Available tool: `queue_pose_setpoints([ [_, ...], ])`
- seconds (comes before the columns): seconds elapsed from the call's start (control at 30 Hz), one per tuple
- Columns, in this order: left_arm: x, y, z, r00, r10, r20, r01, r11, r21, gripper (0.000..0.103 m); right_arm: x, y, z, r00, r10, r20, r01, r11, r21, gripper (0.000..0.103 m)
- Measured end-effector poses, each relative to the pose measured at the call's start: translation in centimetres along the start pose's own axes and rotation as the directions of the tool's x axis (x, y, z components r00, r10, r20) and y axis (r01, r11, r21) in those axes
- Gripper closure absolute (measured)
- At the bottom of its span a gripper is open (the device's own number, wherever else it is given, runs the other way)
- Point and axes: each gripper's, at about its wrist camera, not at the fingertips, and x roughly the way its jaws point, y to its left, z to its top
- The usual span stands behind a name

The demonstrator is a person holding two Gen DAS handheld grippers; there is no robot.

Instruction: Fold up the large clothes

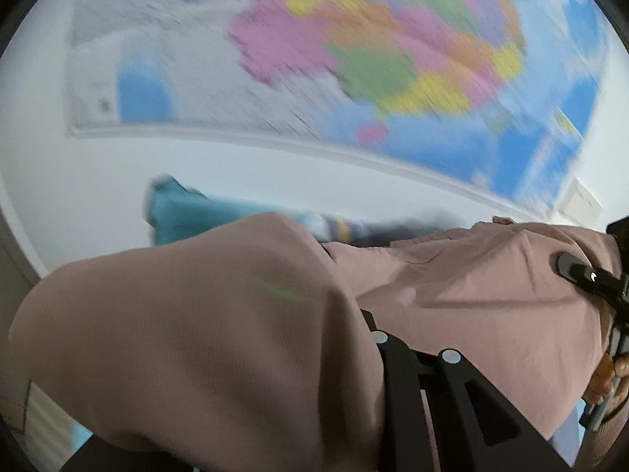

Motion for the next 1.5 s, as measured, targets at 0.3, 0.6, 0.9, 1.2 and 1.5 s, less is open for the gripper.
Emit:
queue_pose_setpoints([
  [0.3, -0.6, 12.0, 7.1, 0.956, 0.255, 0.145, -0.247, 0.967, -0.069, 0.087, 13.0, 4.0, 4.4, 0.990, 0.142, -0.019, -0.143, 0.988, -0.065, 0.088],
  [0.6, 10.6, 25.4, -0.9, 0.921, 0.345, -0.181, -0.379, 0.903, -0.202, 0.085, 26.3, -4.3, -6.0, 0.940, 0.081, -0.332, -0.029, 0.987, 0.158, 0.069],
  [0.9, 11.1, 26.3, -1.4, 0.932, 0.302, -0.198, -0.342, 0.914, -0.219, 0.078, 19.7, -8.1, -6.0, 0.956, 0.146, -0.253, -0.078, 0.962, 0.261, 0.060],
  [1.2, 10.6, 25.7, -2.4, 0.912, 0.334, -0.237, -0.382, 0.902, -0.200, 0.056, 18.7, -8.3, -7.3, 0.942, 0.030, -0.333, 0.054, 0.969, 0.240, 0.072],
  [1.5, 3.1, 23.1, -4.0, 0.900, 0.408, -0.156, -0.426, 0.898, -0.107, 0.029, 14.1, -3.6, -5.5, 0.946, -0.209, -0.248, 0.211, 0.977, -0.017, 0.062],
])
